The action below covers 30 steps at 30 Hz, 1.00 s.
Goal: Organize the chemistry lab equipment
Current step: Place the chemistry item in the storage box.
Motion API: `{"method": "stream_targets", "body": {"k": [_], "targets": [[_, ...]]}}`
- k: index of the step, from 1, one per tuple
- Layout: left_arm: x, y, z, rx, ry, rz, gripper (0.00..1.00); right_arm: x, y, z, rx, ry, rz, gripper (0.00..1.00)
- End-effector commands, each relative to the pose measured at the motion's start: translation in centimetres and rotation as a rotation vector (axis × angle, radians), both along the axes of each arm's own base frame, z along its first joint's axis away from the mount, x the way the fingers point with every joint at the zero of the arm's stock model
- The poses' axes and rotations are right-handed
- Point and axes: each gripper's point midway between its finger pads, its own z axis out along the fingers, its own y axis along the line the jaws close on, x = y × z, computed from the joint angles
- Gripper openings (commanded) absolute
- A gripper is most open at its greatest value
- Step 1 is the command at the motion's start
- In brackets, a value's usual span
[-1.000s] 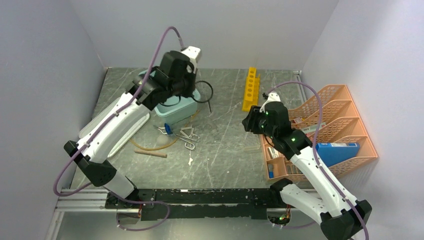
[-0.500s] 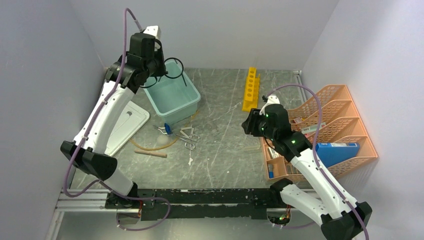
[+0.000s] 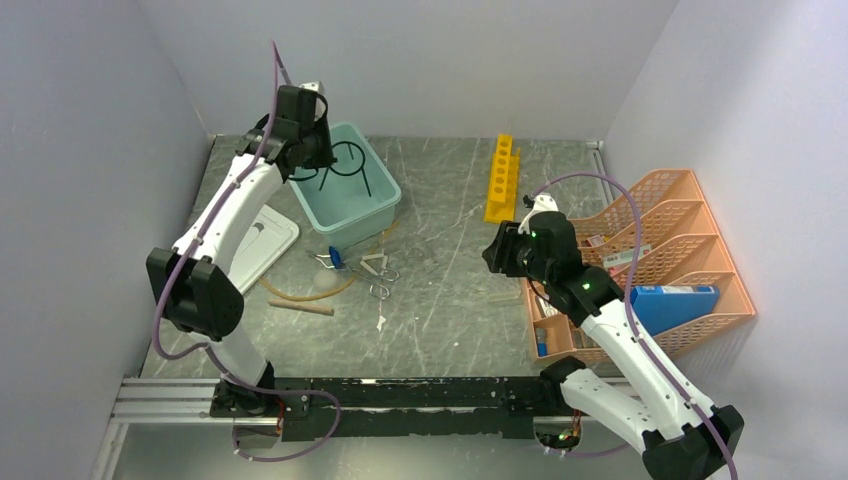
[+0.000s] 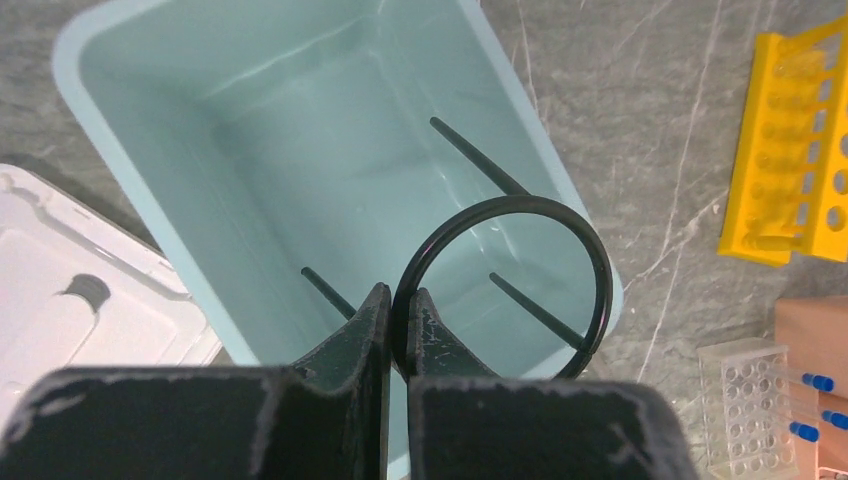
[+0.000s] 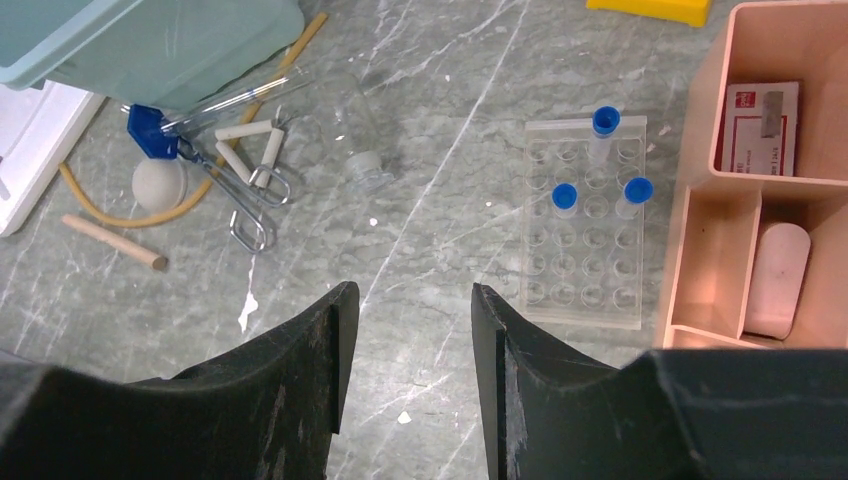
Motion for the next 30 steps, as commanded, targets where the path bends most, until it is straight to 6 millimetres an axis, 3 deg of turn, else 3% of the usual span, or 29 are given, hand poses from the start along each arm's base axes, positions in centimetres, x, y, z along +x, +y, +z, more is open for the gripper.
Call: {"method": "stream_targets", "body": {"k": [1,17,30], "targets": [[1.5,-1.2,-0.7,-0.075,-0.022,-0.033,0.05,-0.3,-0.1,-0.5,0.002,0.011,0.003,0.49],[1.7,-2.7,-8.7,-0.159,0.181,-0.072,0.05,-0.1,0.0,-1.6,-0.010,0.023,0.013,0.49],[0.3,-3.3,-11.6,-0.214,0.267,-0.065,0.05,-0.1,-0.1,-2.1,-0.017,0.030,0.011,0.49]]}}
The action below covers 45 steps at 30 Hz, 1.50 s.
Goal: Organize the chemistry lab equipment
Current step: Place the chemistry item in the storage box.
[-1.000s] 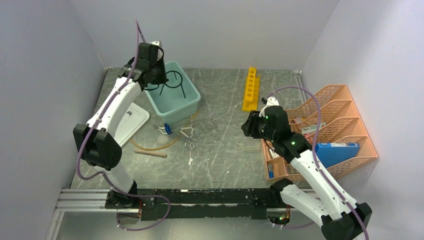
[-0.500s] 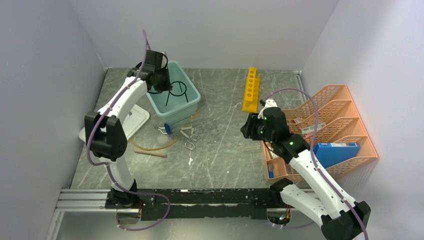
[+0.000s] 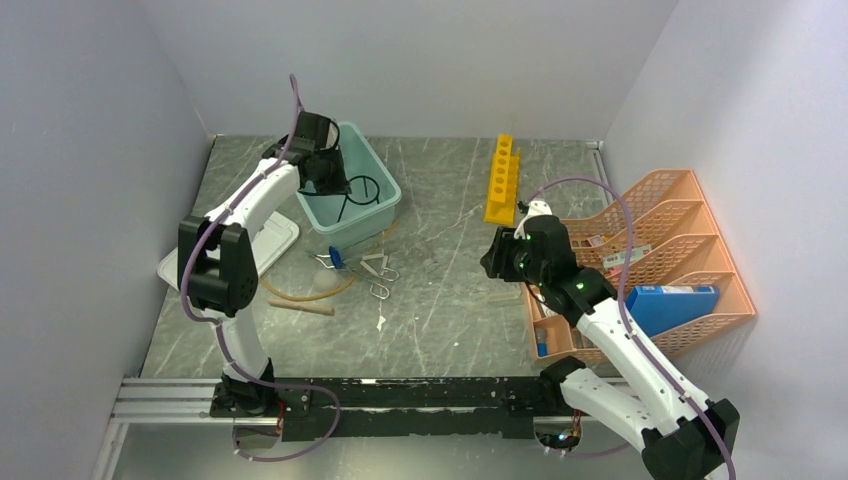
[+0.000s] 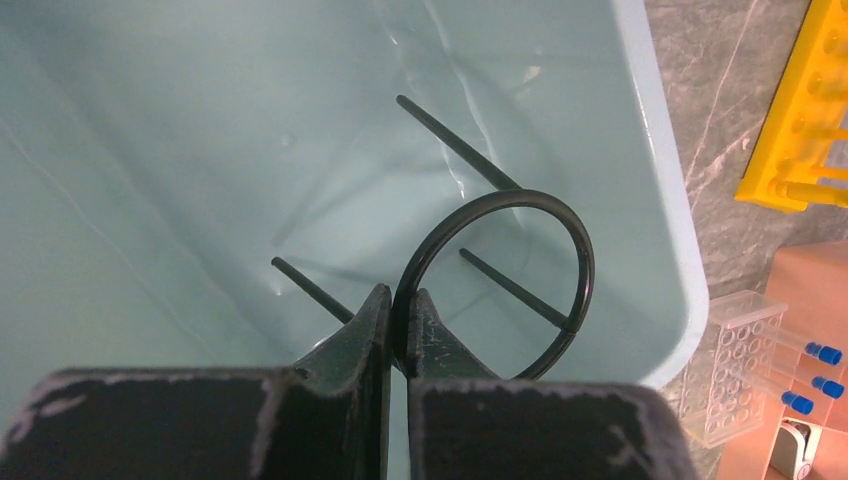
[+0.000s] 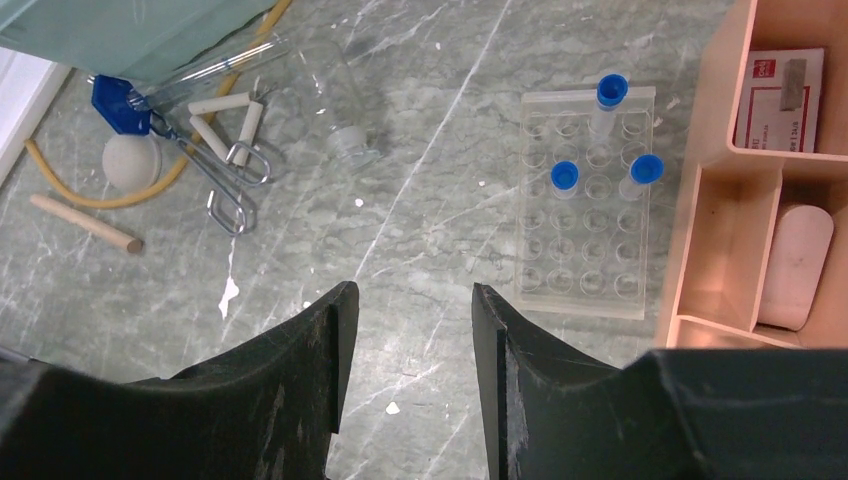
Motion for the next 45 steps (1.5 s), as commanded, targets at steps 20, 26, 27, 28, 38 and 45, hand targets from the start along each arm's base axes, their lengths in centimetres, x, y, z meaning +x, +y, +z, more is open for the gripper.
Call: {"method": "stream_targets", "body": {"k": [20,26,27,28,38,45], "targets": [[-0.2,1.0,4.0,-0.005,-0.092,-0.002,0.49,0.1,-0.1,0.8,0.019,-0.017,-0.011,0.51],[-1.3,1.6,7.8,0.020,-0.162,-0.027,0.55,0.1,-0.1,1.0,0.014,-0.029,0.004,0.52],[-1.7,1.8,8.5,0.022,-0.178,-0.033,0.57,0.1,0.0,1.1,0.013,-0.031,0.007,0.53],[-2.1,1.9,9.3,0.021,-0.194,-0.036,0.59,0.1,0.0,1.2,0.014,-0.032,0.011,0.53],[-8.5,3.3,15.7,0.018,-0.355,-0.108,0.66,0.3,1.1,1.1,0.036,-0.024,0.054,0.53],[-14.0,1.5,16.0,-0.091,-0.422,-0.288,0.67,-0.4,4.1,2.2,0.157,-0.056,0.201,0.55]]}}
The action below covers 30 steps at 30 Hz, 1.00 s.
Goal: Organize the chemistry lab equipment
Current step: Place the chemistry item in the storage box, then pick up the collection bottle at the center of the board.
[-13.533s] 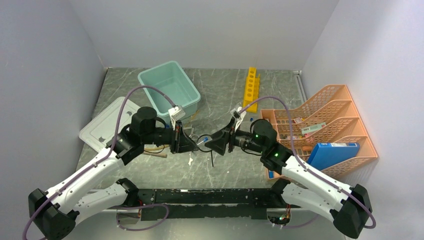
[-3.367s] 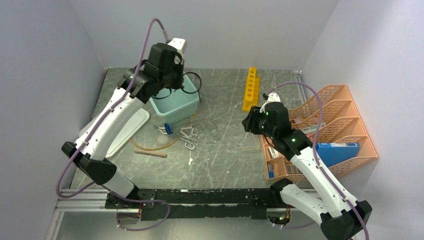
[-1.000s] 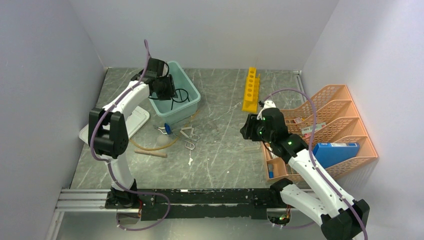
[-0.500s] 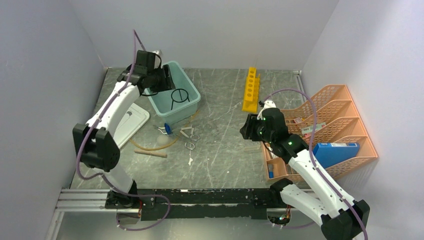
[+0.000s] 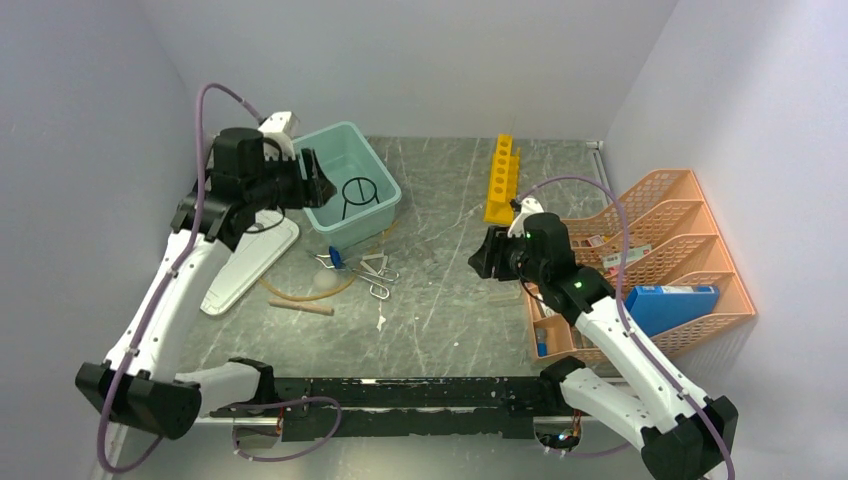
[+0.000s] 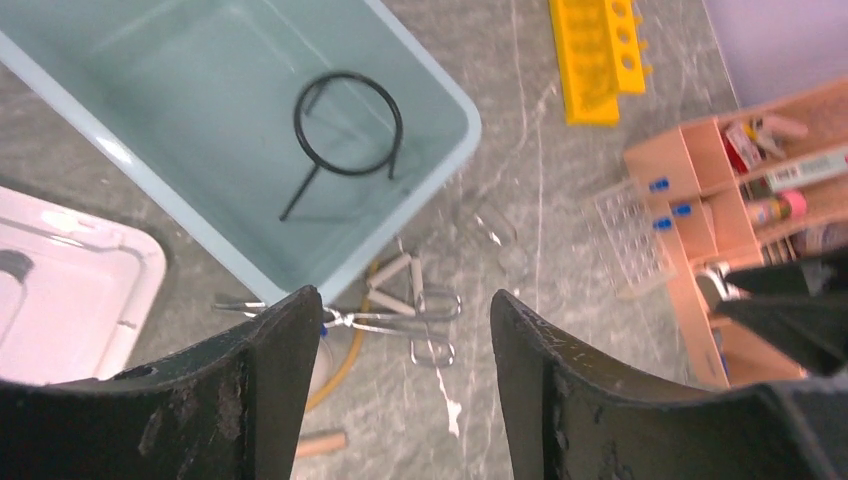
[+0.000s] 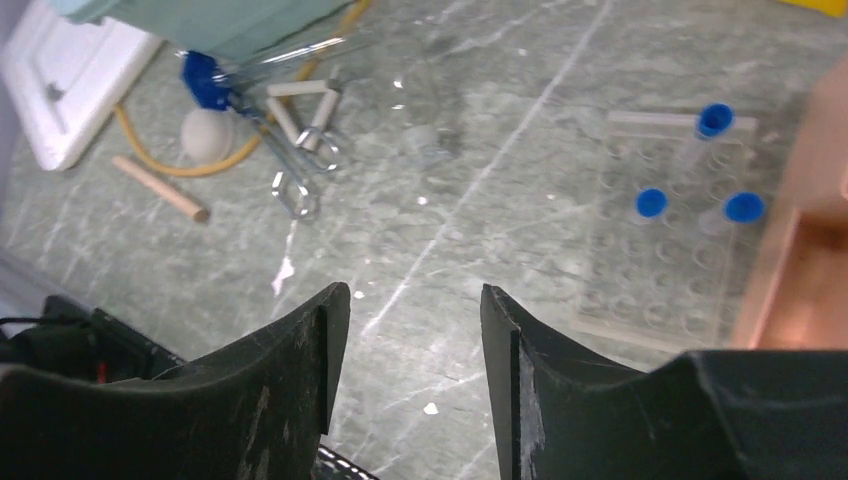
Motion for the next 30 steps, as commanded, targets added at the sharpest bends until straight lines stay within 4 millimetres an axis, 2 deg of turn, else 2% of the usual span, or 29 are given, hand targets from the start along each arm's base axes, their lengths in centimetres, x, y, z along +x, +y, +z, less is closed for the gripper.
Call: {"method": "stream_targets", "body": {"k": [1,7,12,15,19,23,30], "targets": [[-3.2,-1.3,-1.3,-0.028,-0.002,-0.149,0.67,-0.2,2.5,1.4,0.111,-0.042,0.114,0.55],[-6.6,-1.2,-2.7,-0.029,-0.010,-0.219,0.69,0.4,4.3,-0.2,0.097,0.004,0.135,0.55],[-8.7,-0.9,-4.9,-0.024,0.003,-0.239,0.70,1.1,7.1,-1.0,0.052,-0.002,0.160,0.59],[-9.6,-0.7,-6.5,-0.017,0.027,-0.248,0.71,2.3,8.2,-2.0,0.013,0.000,0.145,0.62],[-10.2,-0.3,-7.9,-0.013,0.041,-0.230,0.72,4.2,9.1,-3.7,-0.032,0.002,0.127,0.69],[-10.5,-0.9,-8.5,-0.045,0.056,-0.251,0.72,6.2,9.9,-5.0,-0.073,-0.008,0.117,0.76],[-10.6,-1.4,-9.7,-0.077,0.073,-0.262,0.72,7.8,10.4,-8.0,-0.148,-0.008,0.144,0.78]]}}
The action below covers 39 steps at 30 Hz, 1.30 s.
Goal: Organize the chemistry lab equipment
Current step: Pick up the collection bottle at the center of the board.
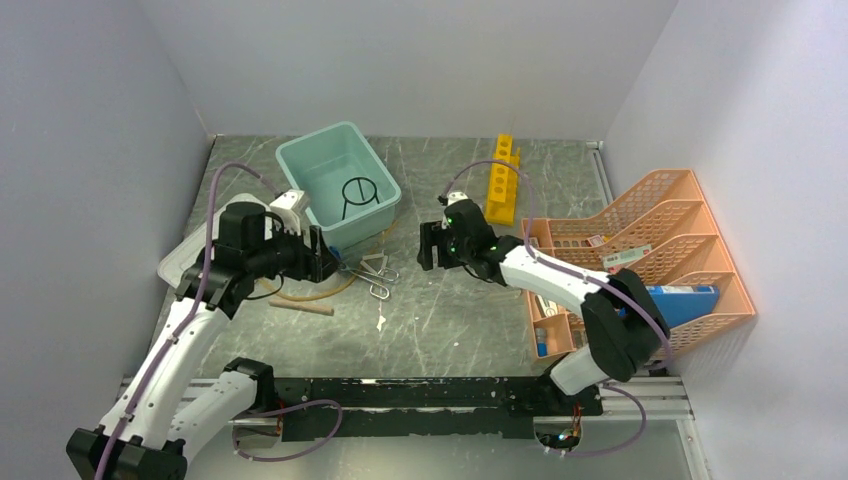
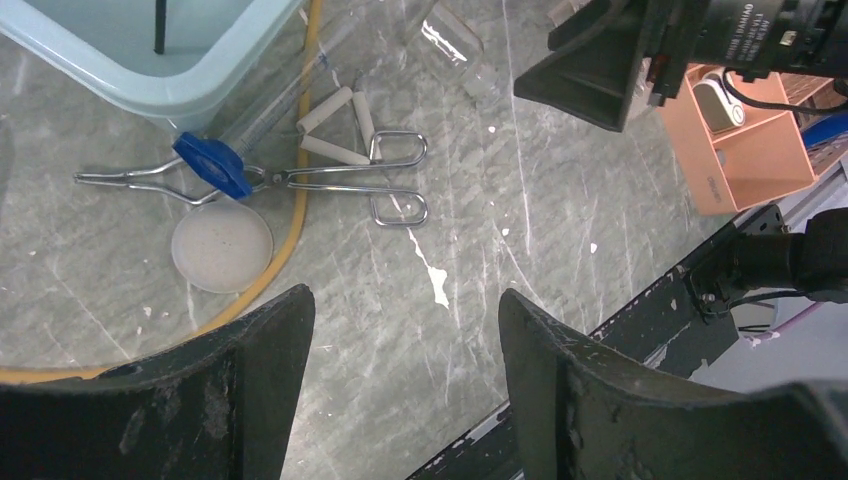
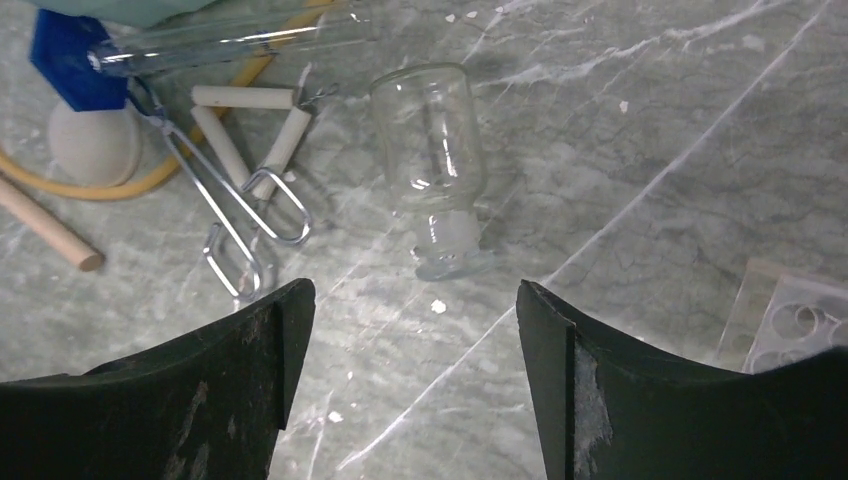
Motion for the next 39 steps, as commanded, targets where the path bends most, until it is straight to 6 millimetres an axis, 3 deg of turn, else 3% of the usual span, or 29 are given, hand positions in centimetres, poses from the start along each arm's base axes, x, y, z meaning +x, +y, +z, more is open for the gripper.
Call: {"method": "stream_targets", "body": {"k": [1,6,21,32,39], "targets": [[0.2,-0.8,0.2,-0.055,-0.025,-0.025,0.72,2.0,0.6,0.0,-0.033,-0.084,0.020,0.78],[0.2,-0.9,-0.1,-0.062,-0.027,-0.022,0.72,2.6,0.5,-1.9,-0.091,-0.104,0.056,0.78],[0.4,-0.9,-0.8,-0.059,-0.002,-0.014,0.72,5.1,3.7,-4.5,-0.096,-0.105,0.149,0.78],[0.5,-0.8,-1.1,-0.055,0.007,-0.010,0.72,4.3,3.6,-6.5,-0.116,-0.061,0.187,0.68],[0.5,-0.9,-1.1,-0.055,0.010,-0.010,0.72,4.4,3.2,-6.8,-0.141,-0.058,0.182,0.55]]}}
